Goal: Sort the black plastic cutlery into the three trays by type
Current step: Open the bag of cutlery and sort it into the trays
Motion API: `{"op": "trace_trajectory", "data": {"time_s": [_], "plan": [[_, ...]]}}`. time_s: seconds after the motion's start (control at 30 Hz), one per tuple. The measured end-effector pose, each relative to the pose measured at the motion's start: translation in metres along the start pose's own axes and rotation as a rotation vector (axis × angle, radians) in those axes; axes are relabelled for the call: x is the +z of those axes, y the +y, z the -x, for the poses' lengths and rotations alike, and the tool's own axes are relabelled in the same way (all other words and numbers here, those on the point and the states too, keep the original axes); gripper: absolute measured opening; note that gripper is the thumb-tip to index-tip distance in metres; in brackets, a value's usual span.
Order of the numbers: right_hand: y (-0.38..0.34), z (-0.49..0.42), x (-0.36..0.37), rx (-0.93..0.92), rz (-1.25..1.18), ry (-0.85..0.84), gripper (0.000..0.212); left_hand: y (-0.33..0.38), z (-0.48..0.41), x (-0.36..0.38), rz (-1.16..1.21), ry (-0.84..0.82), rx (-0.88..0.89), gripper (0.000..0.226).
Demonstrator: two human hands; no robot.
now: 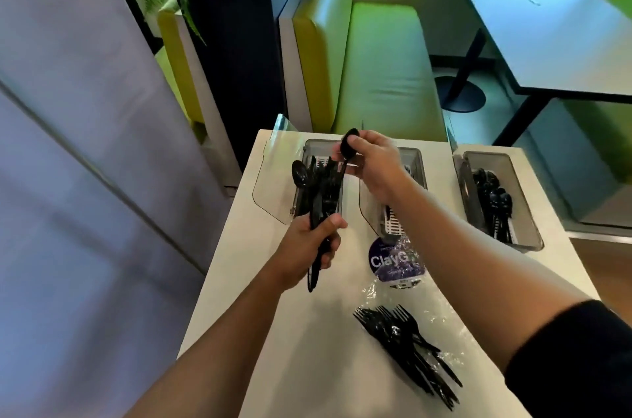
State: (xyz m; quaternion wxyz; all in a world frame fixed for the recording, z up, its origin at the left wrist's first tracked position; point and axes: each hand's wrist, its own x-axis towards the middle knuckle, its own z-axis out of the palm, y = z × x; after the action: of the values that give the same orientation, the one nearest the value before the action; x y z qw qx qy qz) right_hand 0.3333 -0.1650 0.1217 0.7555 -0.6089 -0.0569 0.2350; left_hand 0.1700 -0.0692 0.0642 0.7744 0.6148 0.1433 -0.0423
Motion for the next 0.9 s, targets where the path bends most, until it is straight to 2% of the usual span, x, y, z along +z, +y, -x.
{"op": "trace_trajectory", "data": {"time_s": [0.1,0.17,0.27,0.37,0.43,0.53,0.77,0.9], "plan": [[-0.026,0.007,-0.02,-0.076,-0.174,0.173,0.012,-0.001,0.004,0.014,-0.016,-0.056,-0.007,0.027],[-0.036,0.011,-0.034,-0.095,-0.124,0.179,0.008,-0.002,0.005,0.021,-0.022,-0.088,-0.022,0.025],[-0.041,0.025,-0.056,-0.072,0.121,0.069,0.018,-0.001,0.007,0.039,-0.028,-0.156,-0.053,0.024],[-0.04,0.038,-0.07,-0.029,0.413,-0.041,0.038,-0.001,0.007,0.054,-0.037,-0.231,-0.096,0.024],[-0.038,0.046,-0.079,0.008,0.536,-0.126,0.036,-0.001,0.006,0.064,-0.037,-0.298,-0.12,0.025],[-0.036,0.054,-0.093,0.06,0.597,-0.245,0.024,-0.002,0.004,0.077,-0.08,-0.379,-0.134,0.027],[-0.041,0.066,-0.119,0.079,0.586,-0.17,0.009,-0.008,0.002,0.099,-0.142,-0.456,-0.147,0.031],[-0.047,0.058,-0.134,0.041,0.244,0.094,0.013,-0.01,0.0,0.099,-0.125,-0.434,-0.151,0.026]]}}
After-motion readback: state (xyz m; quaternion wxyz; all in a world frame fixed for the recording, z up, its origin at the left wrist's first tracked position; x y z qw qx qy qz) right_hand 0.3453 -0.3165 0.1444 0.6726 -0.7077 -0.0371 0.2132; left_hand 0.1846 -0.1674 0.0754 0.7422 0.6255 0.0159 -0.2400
